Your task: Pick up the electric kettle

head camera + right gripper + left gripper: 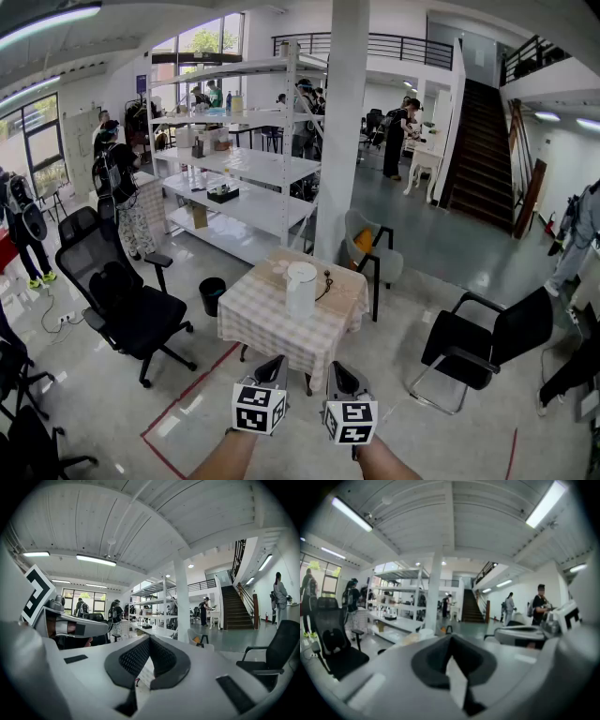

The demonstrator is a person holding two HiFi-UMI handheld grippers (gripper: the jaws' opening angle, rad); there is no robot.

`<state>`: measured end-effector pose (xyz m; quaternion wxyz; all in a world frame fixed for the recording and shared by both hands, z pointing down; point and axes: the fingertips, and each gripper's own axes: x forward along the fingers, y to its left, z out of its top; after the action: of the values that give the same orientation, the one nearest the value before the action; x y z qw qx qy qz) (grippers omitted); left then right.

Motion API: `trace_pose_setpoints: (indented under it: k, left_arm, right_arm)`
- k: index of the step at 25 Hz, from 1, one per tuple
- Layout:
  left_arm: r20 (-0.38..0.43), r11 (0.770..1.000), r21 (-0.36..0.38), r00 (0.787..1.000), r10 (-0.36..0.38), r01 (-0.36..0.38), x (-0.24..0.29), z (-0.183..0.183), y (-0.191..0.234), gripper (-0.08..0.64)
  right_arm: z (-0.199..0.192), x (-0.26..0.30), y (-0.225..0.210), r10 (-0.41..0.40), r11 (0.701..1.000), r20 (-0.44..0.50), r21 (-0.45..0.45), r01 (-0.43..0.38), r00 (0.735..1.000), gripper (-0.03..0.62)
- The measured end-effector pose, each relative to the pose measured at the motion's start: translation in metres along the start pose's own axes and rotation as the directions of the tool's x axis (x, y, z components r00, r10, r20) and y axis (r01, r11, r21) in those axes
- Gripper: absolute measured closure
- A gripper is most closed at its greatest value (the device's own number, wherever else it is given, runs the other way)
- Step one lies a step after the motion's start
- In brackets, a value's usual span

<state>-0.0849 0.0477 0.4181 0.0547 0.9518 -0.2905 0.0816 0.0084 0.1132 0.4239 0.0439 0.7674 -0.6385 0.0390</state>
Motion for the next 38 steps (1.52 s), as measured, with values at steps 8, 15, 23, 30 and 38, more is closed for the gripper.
trace_pose_setpoints:
  k: [8, 15, 23, 30, 38]
  left_arm:
    - [-0.012, 1.000, -0.020, 1.000, 0.003, -0.003, -0.002, -0.004, 0.000, 0.560]
    - [-0.035, 1.000, -0.010, 0.999, -0.005, 0.005, 0.007, -0.009, -0.010, 0.560]
    - [-0.062, 1.000, 0.009, 0.998, 0.014, -0.014, 0.034, -0.009, -0.029, 0.560]
    - [-0.066, 0.998, -0.004, 0.995, 0.069, -0.069, 0.050, -0.022, -0.038, 0.560]
    - [-0.100, 0.996, -0.038, 0.992, 0.078, -0.083, 0.067, -0.041, -0.035, 0.560]
  right_arm:
    - [-0.005, -0.003, -0.004, -0.002, 1.000, -0.014, 0.017, 0.003, 1.000, 0.595]
    - [-0.001, -0.010, -0.021, -0.011, 0.999, 0.005, 0.040, 0.011, 1.000, 0.595]
    - [-0.016, -0.013, -0.053, 0.023, 0.999, -0.029, 0.037, -0.022, 0.999, 0.595]
    - [-0.036, -0.015, -0.087, 0.052, 0.998, -0.046, 0.041, -0.050, 0.998, 0.595]
    - [-0.055, 0.001, -0.098, 0.083, 0.996, -0.091, 0.024, -0.081, 0.992, 0.595]
